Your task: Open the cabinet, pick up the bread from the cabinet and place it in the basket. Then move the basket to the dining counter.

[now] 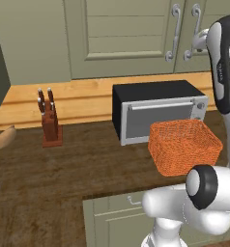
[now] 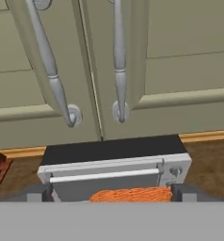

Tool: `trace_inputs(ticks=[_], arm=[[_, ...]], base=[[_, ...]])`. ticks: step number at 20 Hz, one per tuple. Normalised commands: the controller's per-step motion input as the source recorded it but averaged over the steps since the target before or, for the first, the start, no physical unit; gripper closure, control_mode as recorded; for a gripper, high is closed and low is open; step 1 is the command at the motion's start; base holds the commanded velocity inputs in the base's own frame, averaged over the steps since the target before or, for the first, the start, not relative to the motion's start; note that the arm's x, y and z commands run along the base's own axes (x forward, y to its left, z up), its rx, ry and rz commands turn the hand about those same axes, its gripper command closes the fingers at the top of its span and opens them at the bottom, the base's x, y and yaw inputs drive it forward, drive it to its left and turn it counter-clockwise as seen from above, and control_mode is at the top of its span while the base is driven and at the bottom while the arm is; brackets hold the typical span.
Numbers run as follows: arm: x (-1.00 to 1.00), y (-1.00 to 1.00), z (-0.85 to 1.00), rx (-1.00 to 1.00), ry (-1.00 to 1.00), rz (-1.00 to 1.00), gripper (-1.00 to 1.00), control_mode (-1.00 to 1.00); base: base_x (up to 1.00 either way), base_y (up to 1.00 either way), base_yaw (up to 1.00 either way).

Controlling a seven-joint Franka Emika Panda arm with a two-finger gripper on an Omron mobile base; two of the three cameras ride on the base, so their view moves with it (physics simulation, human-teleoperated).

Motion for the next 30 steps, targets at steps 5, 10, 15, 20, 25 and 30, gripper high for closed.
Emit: trace_inputs(ticks=[5,10,15,20,25,30], arm=[[0.72,-0.07,-0.03,0.00,-0.04,0.01,-1.00,-1.00],[0.49,-0.24,0.03,0.00,0.00,0.05,-1.00,-1.00],[0.48,-0.04,0.02,0.00,0.00,0.00,-1.00,-1.00],[0.53,0.00,0.00,-0.01,0.00,0.00,-1.00,-1.00],[0.42,-0.14,0.00,0.00,0.00,0.01,-1.00,-1.00],[0.31,-0.22,0.00,0.00,0.00,0.04,-1.00,-1.00]], base=[[0.00,0.00,0.00],[0.00,0.00,0.00],[0.00,0.00,0.00],[0.00,0.00,0.00],[0.00,0.00,0.00],[0.00,0.00,0.00]])
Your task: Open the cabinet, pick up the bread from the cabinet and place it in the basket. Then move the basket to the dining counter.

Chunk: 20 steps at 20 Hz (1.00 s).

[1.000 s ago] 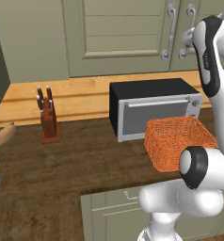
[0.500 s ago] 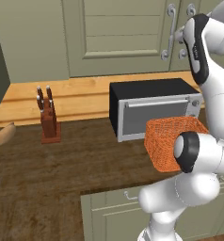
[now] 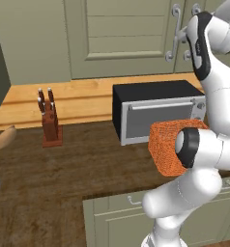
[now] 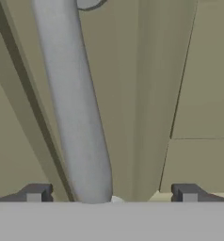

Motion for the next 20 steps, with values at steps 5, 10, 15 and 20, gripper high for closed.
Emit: trace_inputs(ticks=[5,10,15,20], arm=[[0.15,0.04,-0.07,0.00,-0.07,0.00,1.00,-1.00],[0.16,0.01,-0.03,0.00,-0.08,0.00,1.00,-1.00],[0.01,-0.02,-0.07,0.00,-0.03,0.00,1.00,-1.00],[-0.96,-0.48,-0.06,0.00,-0.07,0.00,1.00,-1.00]], base=[[0.00,0.00,0.00],[0.00,0.00,0.00],[0.00,0.00,0.00],[0.00,0.00,0.00]])
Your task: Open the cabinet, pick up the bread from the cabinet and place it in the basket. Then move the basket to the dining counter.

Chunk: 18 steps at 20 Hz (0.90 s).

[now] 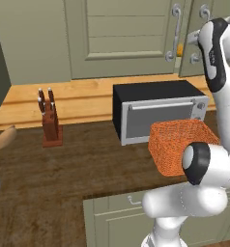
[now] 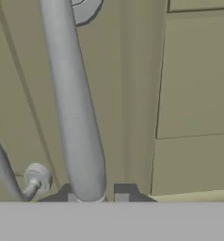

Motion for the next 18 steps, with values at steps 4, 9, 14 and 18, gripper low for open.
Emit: trace_inputs(ticks=[4,9,14,18], arm=[[-1.00,-0.61,0.00,0.00,-0.04,0.00,1.00,-1.00],[-1.00,-0.76,0.00,0.00,0.00,0.00,1.00,-1.00],[-0.97,-0.98,-0.09,0.00,0.05,0.00,1.00,-1.00],[-0.86,-0.97,-0.16,0.04,0.06,0.00,1.00,-1.00]], base=[[0.00,0.00,0.00],[0.00,0.00,0.00],[0.00,0.00,0.00],[0.00,0.00,0.00]])
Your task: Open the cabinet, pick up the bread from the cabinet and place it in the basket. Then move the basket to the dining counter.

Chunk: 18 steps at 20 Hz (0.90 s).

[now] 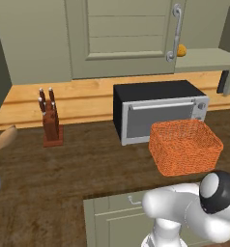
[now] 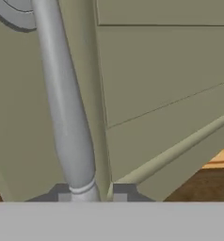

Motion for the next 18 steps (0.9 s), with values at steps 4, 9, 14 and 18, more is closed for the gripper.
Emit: trace_inputs(ticks=[4,9,14,18], arm=[[-0.76,-0.33,-0.04,0.05,0.11,-0.03,-1.00,-1.00],[-0.35,-0.01,0.00,0.00,0.05,-0.06,-1.00,-1.00],[-0.77,0.21,0.00,-0.02,0.11,-0.30,-1.00,-1.00],[-0.83,0.99,0.00,-0.22,0.04,-0.32,-1.00,-1.00]], base=[[0.00,0.00,0.00],[0.00,0.00,0.00],[0.00,0.00,0.00],[0.00,0.00,0.00]])
